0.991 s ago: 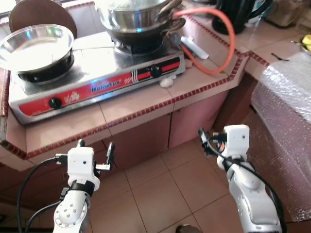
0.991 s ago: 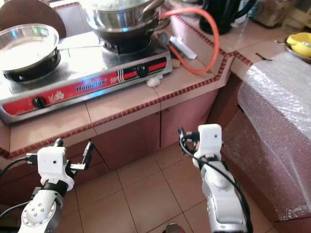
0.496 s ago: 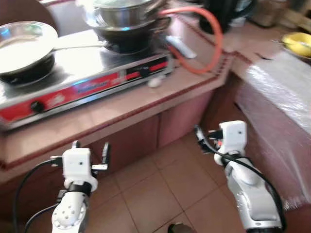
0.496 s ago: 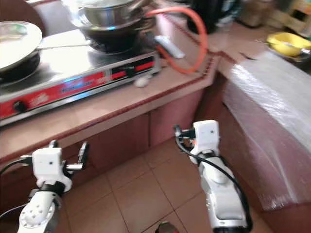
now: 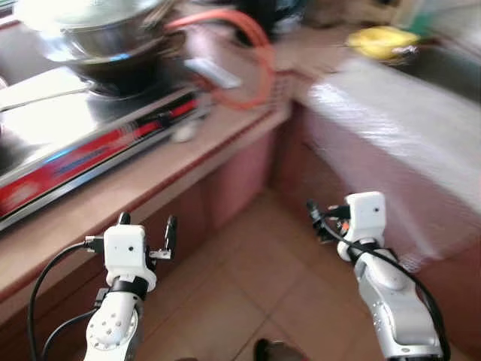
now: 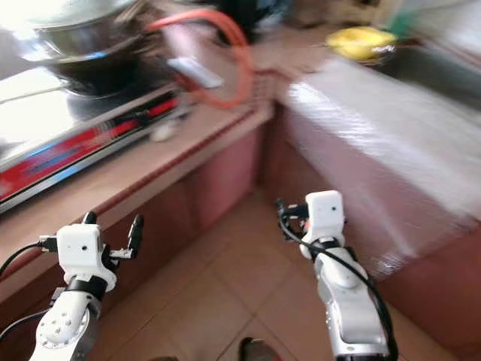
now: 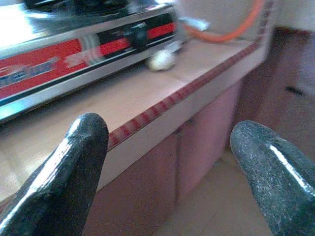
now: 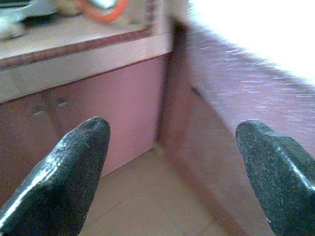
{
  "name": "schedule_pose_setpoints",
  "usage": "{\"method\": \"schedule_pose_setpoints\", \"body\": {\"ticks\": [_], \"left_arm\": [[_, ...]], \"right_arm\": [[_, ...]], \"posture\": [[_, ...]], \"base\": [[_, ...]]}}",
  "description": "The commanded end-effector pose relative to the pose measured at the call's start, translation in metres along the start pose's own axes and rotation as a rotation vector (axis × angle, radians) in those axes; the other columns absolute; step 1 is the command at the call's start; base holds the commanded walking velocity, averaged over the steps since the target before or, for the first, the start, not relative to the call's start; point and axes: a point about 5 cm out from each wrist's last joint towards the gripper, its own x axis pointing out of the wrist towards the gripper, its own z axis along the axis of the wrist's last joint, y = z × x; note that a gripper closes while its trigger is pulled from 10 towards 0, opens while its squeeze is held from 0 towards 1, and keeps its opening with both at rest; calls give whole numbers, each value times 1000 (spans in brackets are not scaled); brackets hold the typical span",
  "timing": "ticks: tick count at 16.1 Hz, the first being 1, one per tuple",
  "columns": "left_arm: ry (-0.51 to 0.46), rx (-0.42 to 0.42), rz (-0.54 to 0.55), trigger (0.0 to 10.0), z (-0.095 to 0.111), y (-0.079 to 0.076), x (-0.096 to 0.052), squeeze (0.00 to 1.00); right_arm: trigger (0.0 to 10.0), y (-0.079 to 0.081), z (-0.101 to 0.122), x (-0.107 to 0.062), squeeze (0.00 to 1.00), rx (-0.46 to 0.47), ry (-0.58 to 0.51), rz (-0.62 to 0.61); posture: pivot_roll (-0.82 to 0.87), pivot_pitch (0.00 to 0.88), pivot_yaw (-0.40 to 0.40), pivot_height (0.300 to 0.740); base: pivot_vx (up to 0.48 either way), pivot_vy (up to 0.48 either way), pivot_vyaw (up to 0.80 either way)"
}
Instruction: Kitchen organization
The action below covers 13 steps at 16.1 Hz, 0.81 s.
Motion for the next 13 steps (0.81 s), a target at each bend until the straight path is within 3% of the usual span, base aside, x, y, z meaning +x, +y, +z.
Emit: {"method": "schedule_pose_setpoints", "body": {"ticks": [1, 8, 13], "left_arm": [[22, 16, 20, 10000, -4, 7, -3, 0], [-28, 33, 46, 10000, 3, 9, 2, 0], [-50, 0, 12, 10000, 10, 6, 7, 0]], "right_arm": [[10000, 7, -3, -1, 0, 18, 7, 16], [10000, 7, -1, -1, 0, 11, -1, 19], [10000, 6, 0, -2, 0, 8, -7, 15]], "posture": [[-87, 167, 28, 740], [-99, 166, 27, 740], [-104, 170, 31, 740]], "base": [[0, 0, -788], [0, 0, -788], [0, 0, -788]]}}
